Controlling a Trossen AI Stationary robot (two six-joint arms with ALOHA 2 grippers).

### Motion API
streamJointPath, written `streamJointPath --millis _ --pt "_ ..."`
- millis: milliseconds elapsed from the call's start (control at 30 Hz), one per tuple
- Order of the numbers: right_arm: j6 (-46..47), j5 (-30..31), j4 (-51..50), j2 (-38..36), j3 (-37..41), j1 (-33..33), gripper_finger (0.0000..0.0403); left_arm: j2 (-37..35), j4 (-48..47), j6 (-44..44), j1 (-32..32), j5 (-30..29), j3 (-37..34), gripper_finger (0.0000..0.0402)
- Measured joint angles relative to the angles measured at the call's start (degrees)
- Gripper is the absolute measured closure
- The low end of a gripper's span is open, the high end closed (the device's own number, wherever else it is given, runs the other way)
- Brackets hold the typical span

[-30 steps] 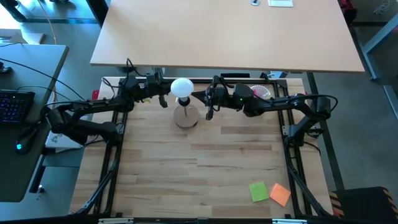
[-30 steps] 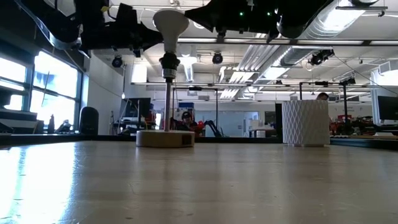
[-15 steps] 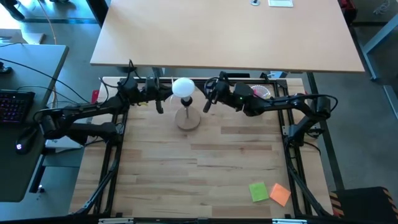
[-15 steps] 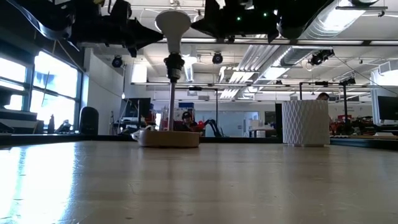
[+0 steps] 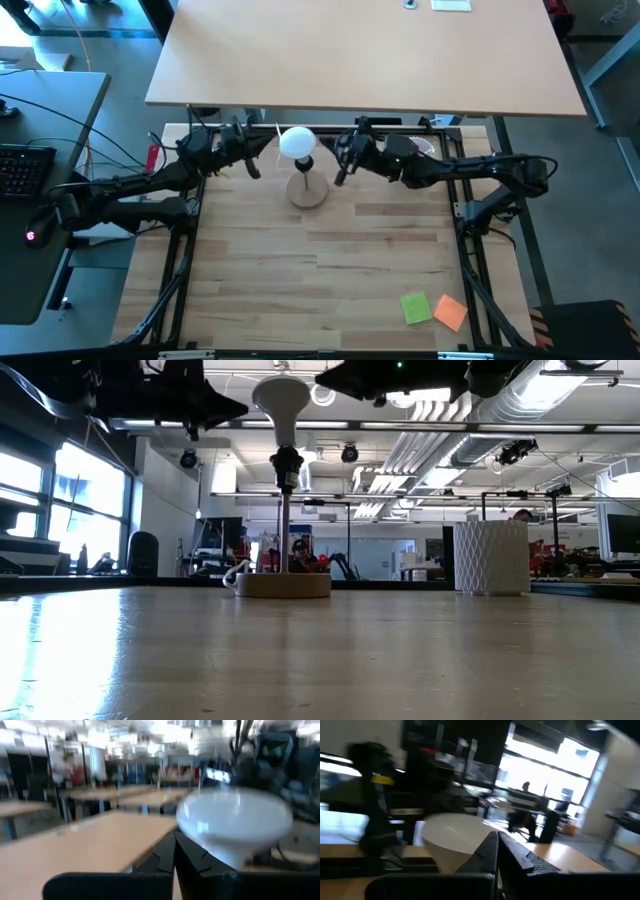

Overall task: Screw lightbulb
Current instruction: Insert the lightbulb into the lamp

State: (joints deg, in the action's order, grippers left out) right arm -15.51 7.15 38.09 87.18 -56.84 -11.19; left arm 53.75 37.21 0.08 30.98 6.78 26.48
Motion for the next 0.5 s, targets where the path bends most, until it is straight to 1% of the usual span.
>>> streamJointPath --millis 67,133,200,333,500 --pt "1.6 -4.6 -0.2 0.0 0.0 -0.1 0.0403 1.4 2.5 -1.0 0.6 0.8 0.5 0.0401" --pt "3.2 -6.4 -0.3 0.1 0.0 -0.7 0.0403 3.0 2.6 -1.9 1.0 1.8 1.1 0.0401" --pt "4.2 -7.0 -0.5 0.3 0.0 -1.6 0.0403 4.8 2.6 -2.4 1.0 2.2 1.9 0.0401" --pt "5.5 -7.0 -5.2 0.5 0.0 -2.8 0.0403 7.4 2.2 -2.7 0.8 2.1 2.1 0.0401" --pt "6.7 -7.2 -13.8 0.1 0.0 -3.5 0.0401 7.1 0.4 -3.0 0.4 2.1 2.1 0.0401"
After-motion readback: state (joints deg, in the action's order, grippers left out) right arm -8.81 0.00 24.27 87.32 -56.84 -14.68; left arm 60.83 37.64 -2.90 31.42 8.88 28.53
